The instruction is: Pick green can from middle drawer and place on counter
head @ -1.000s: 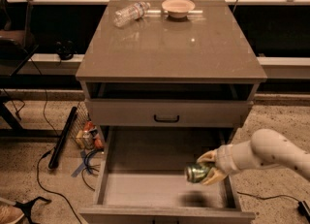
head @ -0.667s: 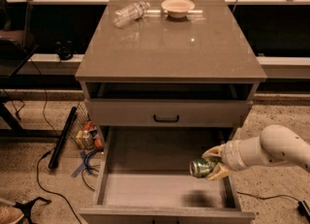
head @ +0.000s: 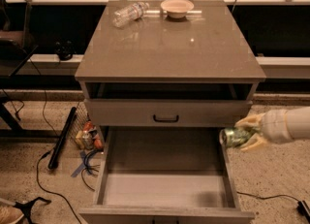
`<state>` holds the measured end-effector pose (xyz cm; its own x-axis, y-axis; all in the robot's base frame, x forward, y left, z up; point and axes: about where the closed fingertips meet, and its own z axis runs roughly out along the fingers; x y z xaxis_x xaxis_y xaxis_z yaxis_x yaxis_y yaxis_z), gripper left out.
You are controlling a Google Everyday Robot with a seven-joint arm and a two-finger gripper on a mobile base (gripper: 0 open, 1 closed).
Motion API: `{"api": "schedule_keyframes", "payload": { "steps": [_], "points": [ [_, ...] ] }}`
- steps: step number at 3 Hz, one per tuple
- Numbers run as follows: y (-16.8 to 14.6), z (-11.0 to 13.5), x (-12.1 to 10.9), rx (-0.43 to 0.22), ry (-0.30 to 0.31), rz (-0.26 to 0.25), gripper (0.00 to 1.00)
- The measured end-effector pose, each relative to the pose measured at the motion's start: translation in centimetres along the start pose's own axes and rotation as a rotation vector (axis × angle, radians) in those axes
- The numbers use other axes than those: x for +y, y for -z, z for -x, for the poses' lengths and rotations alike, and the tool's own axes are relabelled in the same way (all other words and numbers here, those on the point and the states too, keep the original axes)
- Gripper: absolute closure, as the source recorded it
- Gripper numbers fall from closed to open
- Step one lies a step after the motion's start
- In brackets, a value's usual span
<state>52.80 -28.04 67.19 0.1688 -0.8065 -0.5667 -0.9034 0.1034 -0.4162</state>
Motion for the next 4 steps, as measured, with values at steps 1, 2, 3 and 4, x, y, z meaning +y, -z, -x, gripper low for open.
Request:
{"api": "schedule_keyframes", "payload": {
  "steps": [1, 2, 3, 4],
  "points": [
    [5.8, 1.4, -4.0, 0.010, 0.032, -0.061, 1.00],
    [10.6, 3.8, -6.4, 0.010, 0.082, -0.104, 1.00],
    [10.5, 3.9, -6.5, 0.005, 0.082, -0.104, 1.00],
    [11.3, 4.3, -8.0, -0.012, 0.089, -0.115, 1.00]
  ]
}}
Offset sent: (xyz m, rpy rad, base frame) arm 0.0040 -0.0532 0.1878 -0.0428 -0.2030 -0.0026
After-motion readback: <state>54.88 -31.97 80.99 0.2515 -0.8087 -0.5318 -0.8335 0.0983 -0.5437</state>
